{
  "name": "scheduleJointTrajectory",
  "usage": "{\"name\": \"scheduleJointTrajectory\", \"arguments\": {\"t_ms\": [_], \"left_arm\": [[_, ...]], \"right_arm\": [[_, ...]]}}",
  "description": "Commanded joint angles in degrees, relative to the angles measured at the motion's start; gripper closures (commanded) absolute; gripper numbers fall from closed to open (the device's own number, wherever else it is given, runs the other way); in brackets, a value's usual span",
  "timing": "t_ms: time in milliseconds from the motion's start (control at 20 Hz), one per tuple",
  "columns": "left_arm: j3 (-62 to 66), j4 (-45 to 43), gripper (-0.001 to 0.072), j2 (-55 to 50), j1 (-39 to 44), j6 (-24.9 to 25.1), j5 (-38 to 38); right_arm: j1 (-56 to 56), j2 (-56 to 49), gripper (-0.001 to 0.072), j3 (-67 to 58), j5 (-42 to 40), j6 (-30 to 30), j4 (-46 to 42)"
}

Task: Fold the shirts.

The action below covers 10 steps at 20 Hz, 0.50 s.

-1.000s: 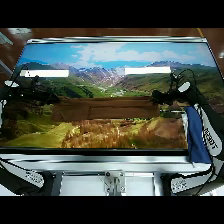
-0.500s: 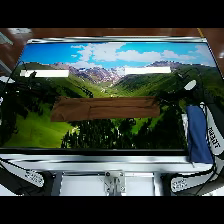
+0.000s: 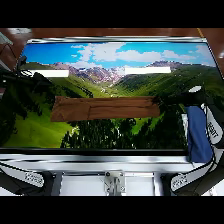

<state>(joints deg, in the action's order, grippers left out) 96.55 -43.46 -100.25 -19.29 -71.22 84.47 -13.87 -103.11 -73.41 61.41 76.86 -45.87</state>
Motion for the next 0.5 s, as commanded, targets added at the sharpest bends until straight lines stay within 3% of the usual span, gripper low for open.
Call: {"name": "scheduleJointTrajectory", "arguments": {"t_ms": [0, 100, 150, 200, 250, 300, 400, 450], "left_arm": [[0.4, 0.2, 0.0231, 2.0, 0.0, -0.1, 0.3], [0.4, 2.0, 0.0232, 2.3, 0.0, -0.1, 0.3], [0.4, 3.2, 0.0233, 2.3, 0.0, -0.1, 0.3], [0.4, 4.5, 0.0255, 2.3, 0.0, -0.1, 0.3], [0.4, 5.5, 0.0267, 2.3, 0.0, 0.0, 0.2], [0.4, 6.0, 0.0358, 2.3, 0.2, 0.0, 0.2], [0.3, 5.9, 0.0668, 2.2, 1.5, 0.0, 0.2], [0.3, 5.7, 0.0670, 2.0, 2.8, 0.7, 0.2]], "right_arm": [[1.3, -3.0, 0.0036, 0.0, 0.3, -3.4, 8.3], [2.6, -3.3, 0.0040, 0.0, -0.5, -3.8, 7.2], [3.0, -3.3, 0.0154, 0.0, -1.1, -3.9, 6.8], [3.0, -3.2, 0.0411, 0.0, -1.2, -3.9, 7.0], [2.9, -2.8, 0.0600, 0.0, -0.8, -3.9, 7.0], [2.5, -2.0, 0.0636, 0.0, -0.2, -4.1, 7.0], [1.7, 1.4, 0.0637, 0.0, 1.2, -4.7, 6.8], [1.3, 3.6, 0.0637, 0.0, 2.0, -4.8, 6.8]]}}
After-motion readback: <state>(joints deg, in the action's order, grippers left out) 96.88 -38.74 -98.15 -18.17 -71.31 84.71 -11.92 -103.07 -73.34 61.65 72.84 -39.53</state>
